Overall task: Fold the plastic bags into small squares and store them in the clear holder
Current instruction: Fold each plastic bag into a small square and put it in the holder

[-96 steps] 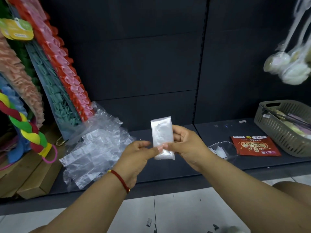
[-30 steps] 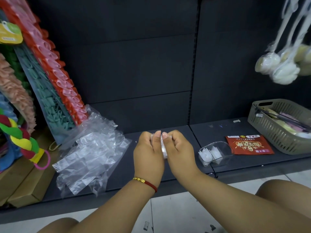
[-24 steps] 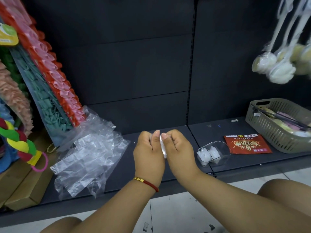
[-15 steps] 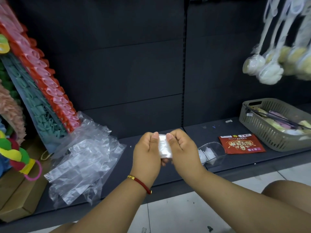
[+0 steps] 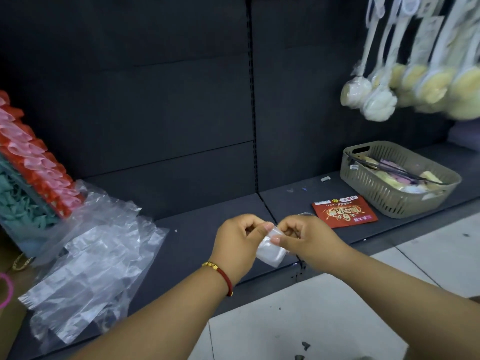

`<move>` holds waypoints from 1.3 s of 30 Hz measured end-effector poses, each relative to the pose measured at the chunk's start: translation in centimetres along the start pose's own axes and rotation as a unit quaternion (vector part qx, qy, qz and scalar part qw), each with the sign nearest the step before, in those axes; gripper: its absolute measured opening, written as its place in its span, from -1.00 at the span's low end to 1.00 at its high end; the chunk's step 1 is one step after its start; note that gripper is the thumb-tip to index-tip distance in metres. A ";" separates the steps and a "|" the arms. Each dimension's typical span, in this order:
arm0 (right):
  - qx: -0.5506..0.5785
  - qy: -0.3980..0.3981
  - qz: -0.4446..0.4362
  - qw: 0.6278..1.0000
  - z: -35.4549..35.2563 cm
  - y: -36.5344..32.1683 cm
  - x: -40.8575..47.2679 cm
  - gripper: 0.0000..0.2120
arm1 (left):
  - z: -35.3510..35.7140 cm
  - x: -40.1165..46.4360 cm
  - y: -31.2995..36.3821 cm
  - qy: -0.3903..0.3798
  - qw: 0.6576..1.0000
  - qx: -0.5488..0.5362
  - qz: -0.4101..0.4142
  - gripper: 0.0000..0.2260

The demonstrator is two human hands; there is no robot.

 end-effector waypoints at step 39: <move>-0.123 0.307 0.148 0.932 -9.4 25.1 13.2 -0.70 | 27.3 15.5 -13.0 -0.285 0.810 0.448 0.249 -0.47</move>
Point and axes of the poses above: each hand's wrist, its own x-axis towards the middle knuckle, its own z-axis out of the palm, y = z × x, the point moved 8 cm from there along x, towards the middle knuckle, and after that the axes turned 13 degrees about x, right-handed, at the moved point
